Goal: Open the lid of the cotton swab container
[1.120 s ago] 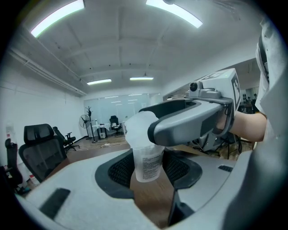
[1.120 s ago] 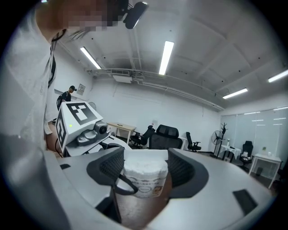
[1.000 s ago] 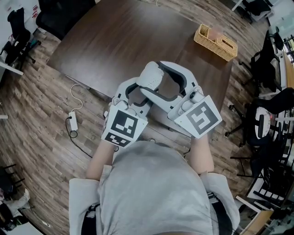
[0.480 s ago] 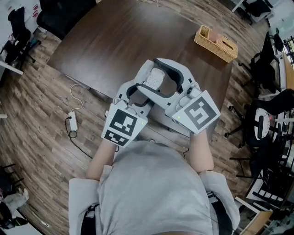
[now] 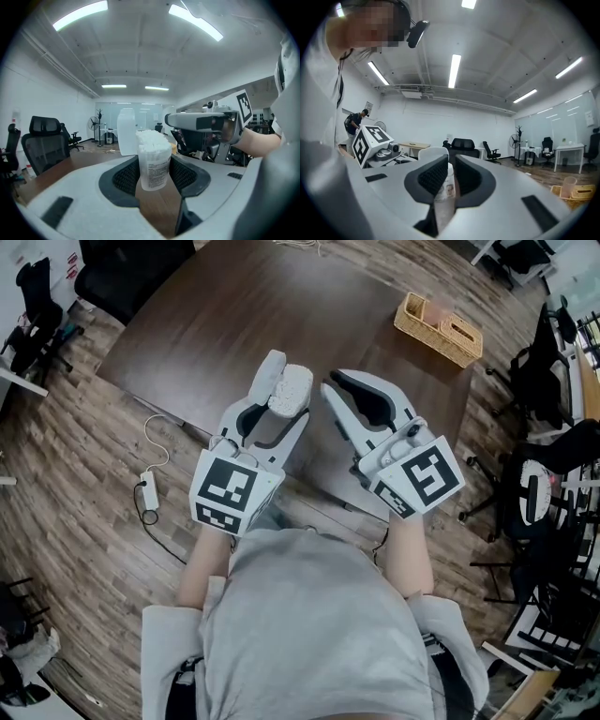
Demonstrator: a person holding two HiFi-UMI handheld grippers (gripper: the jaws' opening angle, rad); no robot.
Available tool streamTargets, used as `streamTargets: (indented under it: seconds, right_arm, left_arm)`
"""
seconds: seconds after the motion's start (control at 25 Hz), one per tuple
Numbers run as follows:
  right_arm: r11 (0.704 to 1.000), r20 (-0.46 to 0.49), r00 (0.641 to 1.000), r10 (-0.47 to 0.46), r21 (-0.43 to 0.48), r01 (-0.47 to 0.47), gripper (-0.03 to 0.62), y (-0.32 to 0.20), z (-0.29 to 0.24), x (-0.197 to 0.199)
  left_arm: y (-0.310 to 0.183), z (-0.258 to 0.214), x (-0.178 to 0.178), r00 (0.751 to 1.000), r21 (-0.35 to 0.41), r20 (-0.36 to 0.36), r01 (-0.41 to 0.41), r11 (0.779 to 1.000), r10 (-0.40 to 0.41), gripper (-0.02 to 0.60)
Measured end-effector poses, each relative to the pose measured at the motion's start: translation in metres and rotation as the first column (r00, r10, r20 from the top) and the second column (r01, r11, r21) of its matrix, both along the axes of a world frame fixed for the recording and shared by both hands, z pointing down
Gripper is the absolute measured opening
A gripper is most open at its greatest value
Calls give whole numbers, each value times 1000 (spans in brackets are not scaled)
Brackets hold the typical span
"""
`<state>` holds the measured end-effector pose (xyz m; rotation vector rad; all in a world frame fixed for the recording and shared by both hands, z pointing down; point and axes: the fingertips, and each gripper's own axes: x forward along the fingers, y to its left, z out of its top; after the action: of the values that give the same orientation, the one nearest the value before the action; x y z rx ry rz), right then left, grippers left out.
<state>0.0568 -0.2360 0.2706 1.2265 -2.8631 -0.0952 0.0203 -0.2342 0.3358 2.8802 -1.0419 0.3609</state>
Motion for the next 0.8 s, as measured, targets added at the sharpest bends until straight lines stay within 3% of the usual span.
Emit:
streamTargets:
  seconds: [0.16,0.56,0.8]
  right_arm:
    - [998,-22,998,57,9,-57,28,1,1,11]
    - [975,-82,972,221,35,-219,28,11,5,45]
    - [957,-69,955,289,47,-287,28,25,2,64]
  left_arm:
    - [-3,-11,-4,999,31,-22,29,999,-28,191]
    - [0,-21,-1,998,53,-45,50,997,-48,192]
    - [5,-26,-1,996,54,-66,65,996,-62,192]
